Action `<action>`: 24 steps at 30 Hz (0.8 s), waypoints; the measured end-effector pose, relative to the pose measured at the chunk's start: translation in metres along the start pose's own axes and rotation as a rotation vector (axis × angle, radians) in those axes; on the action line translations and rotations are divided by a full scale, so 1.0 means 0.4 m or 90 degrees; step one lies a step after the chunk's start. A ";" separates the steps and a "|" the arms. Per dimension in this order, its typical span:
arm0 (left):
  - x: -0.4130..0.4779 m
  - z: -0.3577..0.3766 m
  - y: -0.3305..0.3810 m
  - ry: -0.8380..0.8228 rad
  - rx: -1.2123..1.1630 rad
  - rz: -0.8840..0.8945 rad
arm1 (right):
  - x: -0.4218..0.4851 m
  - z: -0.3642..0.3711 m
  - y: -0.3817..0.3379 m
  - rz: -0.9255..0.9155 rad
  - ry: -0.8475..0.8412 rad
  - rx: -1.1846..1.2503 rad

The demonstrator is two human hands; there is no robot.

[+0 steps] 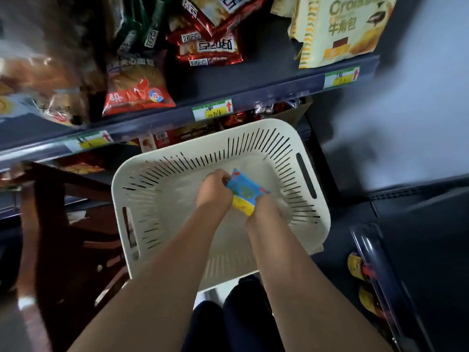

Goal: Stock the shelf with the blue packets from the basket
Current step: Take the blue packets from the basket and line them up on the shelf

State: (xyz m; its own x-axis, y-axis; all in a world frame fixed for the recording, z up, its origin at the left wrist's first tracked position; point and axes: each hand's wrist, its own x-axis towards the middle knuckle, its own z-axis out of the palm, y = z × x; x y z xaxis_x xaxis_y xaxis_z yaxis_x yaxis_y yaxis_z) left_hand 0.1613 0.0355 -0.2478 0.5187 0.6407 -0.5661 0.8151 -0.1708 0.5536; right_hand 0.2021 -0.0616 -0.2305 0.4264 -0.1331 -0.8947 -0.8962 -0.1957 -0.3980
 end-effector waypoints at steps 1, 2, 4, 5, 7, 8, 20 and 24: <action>-0.024 -0.021 0.006 0.029 -0.041 0.004 | -0.026 -0.006 -0.014 0.007 0.011 0.081; -0.053 -0.044 0.016 0.061 -0.090 0.014 | -0.043 -0.016 -0.021 -0.031 0.030 0.097; -0.125 -0.097 0.048 0.113 -0.207 0.047 | -0.093 -0.050 -0.037 -0.144 0.016 0.085; -0.167 -0.127 0.069 0.129 -0.263 0.068 | -0.128 -0.070 -0.041 -0.192 -0.006 0.091; -0.250 -0.184 0.108 0.134 -0.331 0.107 | -0.194 -0.123 -0.045 -0.279 -0.031 0.099; -0.289 -0.208 0.122 0.124 -0.348 0.127 | -0.236 -0.150 -0.049 -0.315 -0.032 0.109; -0.873 -0.332 0.285 -0.178 -0.410 0.487 | -0.777 -0.611 0.076 -0.609 0.091 0.300; -1.083 -0.294 0.344 -0.275 -0.402 0.574 | -0.942 -0.814 0.185 -0.684 0.184 0.335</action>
State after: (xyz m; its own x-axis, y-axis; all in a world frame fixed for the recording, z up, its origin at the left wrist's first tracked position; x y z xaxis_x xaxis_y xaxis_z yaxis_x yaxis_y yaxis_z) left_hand 0.0184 -0.1774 0.1456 0.9843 0.1515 0.0909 -0.0989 0.0457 0.9941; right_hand 0.0148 -0.3424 0.1432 0.9292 -0.3693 -0.0115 0.0147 0.0680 -0.9976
